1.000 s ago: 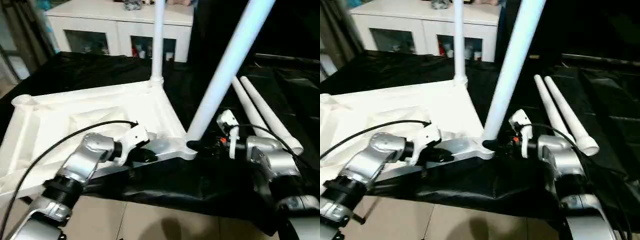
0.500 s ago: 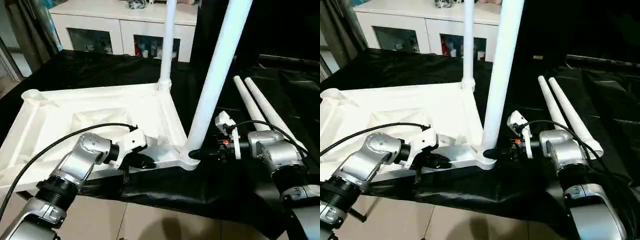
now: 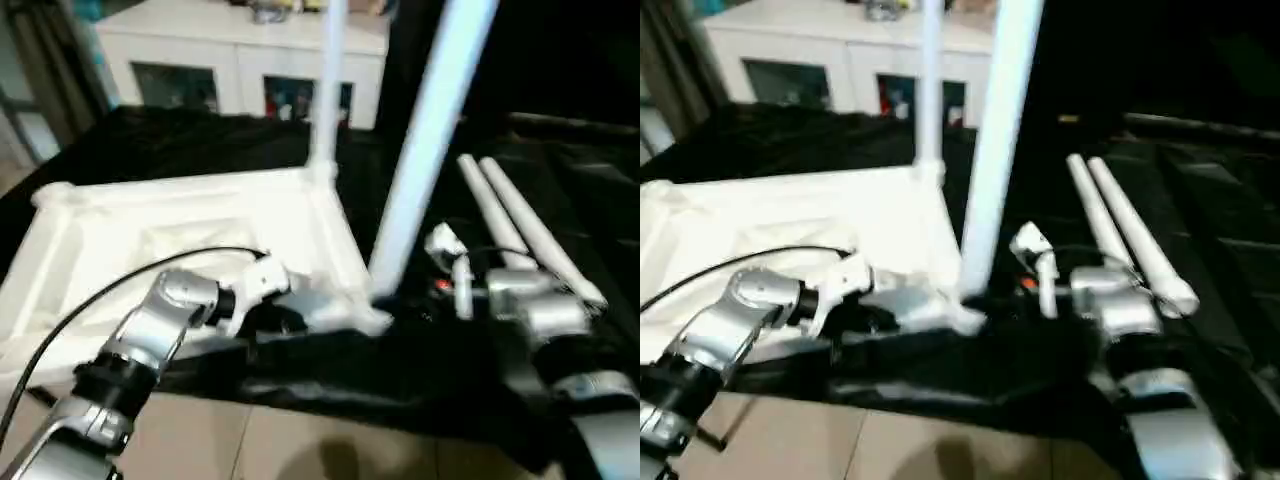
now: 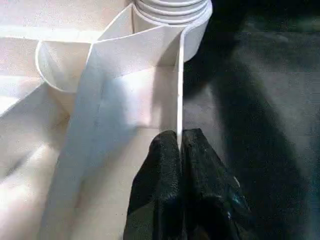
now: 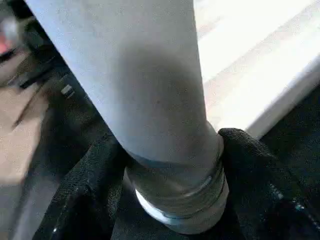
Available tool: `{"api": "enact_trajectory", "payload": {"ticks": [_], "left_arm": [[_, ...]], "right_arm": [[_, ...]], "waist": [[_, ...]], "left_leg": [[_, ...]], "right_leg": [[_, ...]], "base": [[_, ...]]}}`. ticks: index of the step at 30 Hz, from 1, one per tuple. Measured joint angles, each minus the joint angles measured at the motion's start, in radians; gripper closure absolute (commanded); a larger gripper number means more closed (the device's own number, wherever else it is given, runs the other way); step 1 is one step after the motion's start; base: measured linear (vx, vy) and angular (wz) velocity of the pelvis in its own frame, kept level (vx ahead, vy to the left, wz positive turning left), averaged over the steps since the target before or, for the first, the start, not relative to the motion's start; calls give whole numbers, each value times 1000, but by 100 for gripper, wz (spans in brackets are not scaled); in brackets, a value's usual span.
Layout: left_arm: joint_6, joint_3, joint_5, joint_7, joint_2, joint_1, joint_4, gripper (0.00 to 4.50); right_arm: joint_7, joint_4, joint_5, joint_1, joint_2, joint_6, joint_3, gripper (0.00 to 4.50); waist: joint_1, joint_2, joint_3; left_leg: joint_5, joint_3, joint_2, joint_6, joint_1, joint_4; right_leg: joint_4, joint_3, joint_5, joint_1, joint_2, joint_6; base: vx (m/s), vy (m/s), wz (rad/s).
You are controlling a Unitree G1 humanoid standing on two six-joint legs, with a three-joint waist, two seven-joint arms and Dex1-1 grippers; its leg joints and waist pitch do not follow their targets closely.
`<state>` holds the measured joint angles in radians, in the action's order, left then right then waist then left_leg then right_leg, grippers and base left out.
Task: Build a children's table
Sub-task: Insert table leg to table base
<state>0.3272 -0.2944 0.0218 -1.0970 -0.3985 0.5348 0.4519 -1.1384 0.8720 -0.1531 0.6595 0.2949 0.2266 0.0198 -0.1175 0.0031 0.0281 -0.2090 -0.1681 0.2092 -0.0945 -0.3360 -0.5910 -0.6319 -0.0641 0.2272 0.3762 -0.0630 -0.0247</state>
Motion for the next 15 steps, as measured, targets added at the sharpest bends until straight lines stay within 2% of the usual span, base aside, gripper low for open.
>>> {"api": "enact_trajectory", "payload": {"ticks": [1, 8, 12, 15], "left_arm": [[18, 7, -1, 30, 19, 11, 17, 450], [101, 55, -17, 283, 187, 101, 159, 450], [114, 63, -40, 416, 265, 151, 223, 450], [125, 63, -42, 440, 275, 160, 228, 450]], "right_arm": [[64, 11, -7, 4, -18, 2, -19, 193], [535, 125, -40, 78, -156, -12, -132, 193], [785, 196, -58, 135, -231, -59, -202, 193], [847, 210, -59, 152, -251, -67, -215, 193]], "waist": [[6, 0, 0], [28, 3, 1], [29, 3, 1], [29, 2, 0]], "left_leg": [[0, 0, 0, 0, 4, 0], [0, 1, -2, 0, 7, 6], [0, 1, -3, 0, 9, 12], [0, 0, -3, 0, 6, 18]], "right_leg": [[0, 0, 0, -1, 0, 0], [5, -1, 3, -3, -2, 5], [12, -1, 3, -3, -2, 5], [20, -2, 0, -3, -2, 5]], "base": [[0, 0, 0], [0, 0, 0], [0, 0, 0], [0, 0, 0]]}}
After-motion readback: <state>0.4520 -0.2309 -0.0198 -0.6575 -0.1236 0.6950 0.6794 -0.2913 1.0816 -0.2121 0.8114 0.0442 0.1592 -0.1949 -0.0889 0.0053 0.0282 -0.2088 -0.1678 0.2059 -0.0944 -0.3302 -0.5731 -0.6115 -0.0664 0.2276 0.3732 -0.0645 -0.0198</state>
